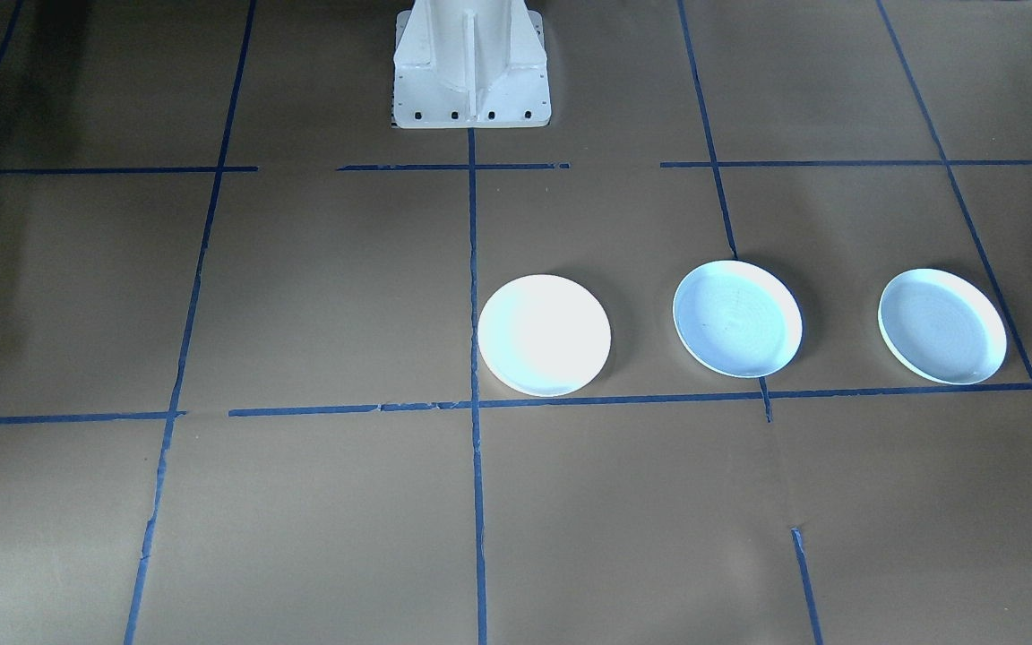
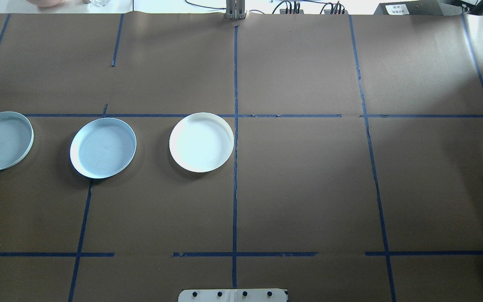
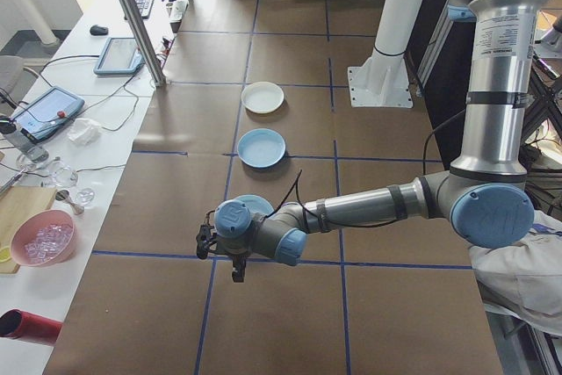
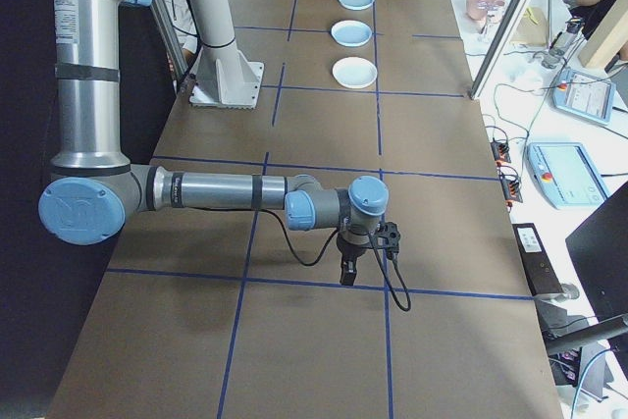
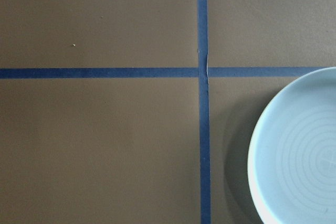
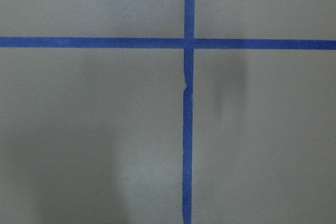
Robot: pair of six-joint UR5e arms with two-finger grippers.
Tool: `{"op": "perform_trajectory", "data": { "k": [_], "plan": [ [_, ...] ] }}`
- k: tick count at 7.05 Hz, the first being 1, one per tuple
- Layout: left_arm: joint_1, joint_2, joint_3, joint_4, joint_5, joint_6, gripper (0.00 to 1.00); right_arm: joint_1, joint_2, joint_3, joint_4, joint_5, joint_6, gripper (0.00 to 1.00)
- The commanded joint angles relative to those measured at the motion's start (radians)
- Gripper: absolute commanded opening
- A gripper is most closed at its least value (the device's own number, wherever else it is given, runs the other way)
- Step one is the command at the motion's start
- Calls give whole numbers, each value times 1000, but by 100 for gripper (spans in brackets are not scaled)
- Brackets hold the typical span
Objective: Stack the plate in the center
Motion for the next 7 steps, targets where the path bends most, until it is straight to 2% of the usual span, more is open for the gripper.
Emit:
{"op": "perform_trajectory", "data": {
  "k": [1,2,3,5,6,7],
  "plan": [
    [53,-41,83,-159,3,-160,95,0,0,0,0,0,0,100],
    [165,-69,90,-169,6,-239,95,0,0,0,0,0,0,100],
    [198,-80,90,-169,4,-251,95,0,0,0,0,0,0,100],
    [202,-83,82,-166,12,-239,95,0,0,0,0,0,0,100],
    [202,-83,76,-166,39,-236,95,0,0,0,0,0,0,100],
    [203,-77,70,-166,43,-234,95,0,0,0,0,0,0,100]
  ]
}}
